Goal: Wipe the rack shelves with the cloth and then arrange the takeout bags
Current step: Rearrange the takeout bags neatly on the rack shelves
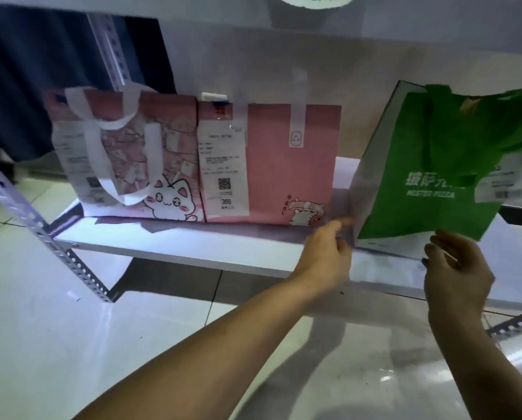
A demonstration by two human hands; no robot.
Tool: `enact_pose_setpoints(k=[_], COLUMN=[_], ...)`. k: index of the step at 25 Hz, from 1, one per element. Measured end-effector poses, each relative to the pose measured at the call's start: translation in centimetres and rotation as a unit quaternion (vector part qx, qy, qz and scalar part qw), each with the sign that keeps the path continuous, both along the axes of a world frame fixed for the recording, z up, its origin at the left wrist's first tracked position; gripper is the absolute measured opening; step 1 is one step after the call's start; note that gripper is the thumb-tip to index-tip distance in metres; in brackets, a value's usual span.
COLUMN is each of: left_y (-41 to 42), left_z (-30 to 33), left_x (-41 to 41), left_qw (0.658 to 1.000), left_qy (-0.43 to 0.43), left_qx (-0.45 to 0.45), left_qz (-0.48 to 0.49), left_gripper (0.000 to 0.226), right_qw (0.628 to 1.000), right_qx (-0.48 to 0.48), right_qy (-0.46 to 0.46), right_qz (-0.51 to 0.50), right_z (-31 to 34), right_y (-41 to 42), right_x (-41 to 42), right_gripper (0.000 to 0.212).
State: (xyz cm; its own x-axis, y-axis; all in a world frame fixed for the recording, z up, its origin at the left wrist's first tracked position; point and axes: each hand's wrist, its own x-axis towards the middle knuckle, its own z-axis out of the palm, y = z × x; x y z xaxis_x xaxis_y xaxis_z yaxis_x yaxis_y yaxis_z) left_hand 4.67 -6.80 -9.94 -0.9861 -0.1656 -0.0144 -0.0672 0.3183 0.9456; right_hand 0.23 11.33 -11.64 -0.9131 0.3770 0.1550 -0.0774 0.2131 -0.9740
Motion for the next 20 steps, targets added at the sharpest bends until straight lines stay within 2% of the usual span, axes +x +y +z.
enact_pose_setpoints(k=[6,11,13,16,18,19,20], left_y=[-6.8,-15.1,-19.3,-25.3,-29.2,-30.9,-32.4], left_z=[1.4,2.5,3.3,4.6,5.0,5.2,5.3], left_x=[4.2,8.1,9.8,11.6,12.1,12.1,12.0], left_qw=[0.996,0.980,0.965,0.924,0.894,0.883,0.878], left_qy=[0.044,0.067,0.083,0.116,0.123,0.111,0.089], left_qx=[0.023,0.041,0.014,-0.029,-0.037,-0.035,-0.036], left_qz=[0.076,0.184,0.250,0.363,0.430,0.454,0.470], left_gripper=[0.047,0.042,0.038,0.034,0.035,0.037,0.037], right_qw=[0.980,0.932,0.909,0.896,0.887,0.868,0.837], right_qx=[0.074,0.135,0.150,0.198,0.268,0.331,0.401], right_qy=[0.022,0.029,0.014,0.030,0.121,0.188,0.243], right_qz=[0.184,0.336,0.389,0.397,0.356,0.319,0.282], right_z=[2.4,5.0,6.8,10.0,11.9,12.6,13.3], right_y=[-10.2,-19.8,-23.6,-28.4,-31.2,-32.3,-33.6], right_x=[2.9,4.7,4.5,3.4,2.9,2.5,1.9], right_gripper=[0.016,0.017,0.016,0.023,0.023,0.022,0.029])
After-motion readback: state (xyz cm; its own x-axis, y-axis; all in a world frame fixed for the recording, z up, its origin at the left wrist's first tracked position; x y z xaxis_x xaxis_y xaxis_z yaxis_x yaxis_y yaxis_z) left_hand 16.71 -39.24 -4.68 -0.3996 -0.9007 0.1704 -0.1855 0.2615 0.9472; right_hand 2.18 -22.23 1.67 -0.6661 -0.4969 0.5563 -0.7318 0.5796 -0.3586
